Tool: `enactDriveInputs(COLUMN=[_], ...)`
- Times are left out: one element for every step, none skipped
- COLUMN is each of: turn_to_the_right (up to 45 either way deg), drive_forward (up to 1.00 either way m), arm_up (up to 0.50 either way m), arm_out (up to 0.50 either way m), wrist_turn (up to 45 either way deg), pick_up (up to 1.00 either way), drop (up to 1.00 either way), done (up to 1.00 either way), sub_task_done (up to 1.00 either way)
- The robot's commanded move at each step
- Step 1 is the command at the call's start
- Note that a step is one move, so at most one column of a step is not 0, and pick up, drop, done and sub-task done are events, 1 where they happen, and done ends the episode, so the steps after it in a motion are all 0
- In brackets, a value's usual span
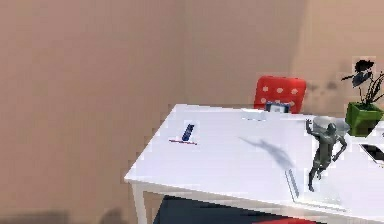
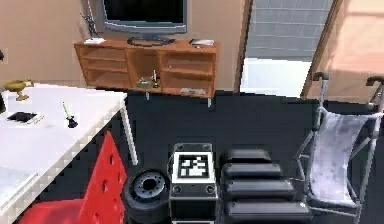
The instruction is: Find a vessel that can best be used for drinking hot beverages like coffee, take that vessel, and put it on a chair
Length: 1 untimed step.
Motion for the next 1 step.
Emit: enactDriveInputs(turn_to_the_right=[0.0], drive_forward=[0.1], arm_up=[0.0], arm_out=[0.0], wrist_turn=[0.0], pick_up=[0.0], drop=[0.0], done=[0.0], sub_task_done=[0.0])
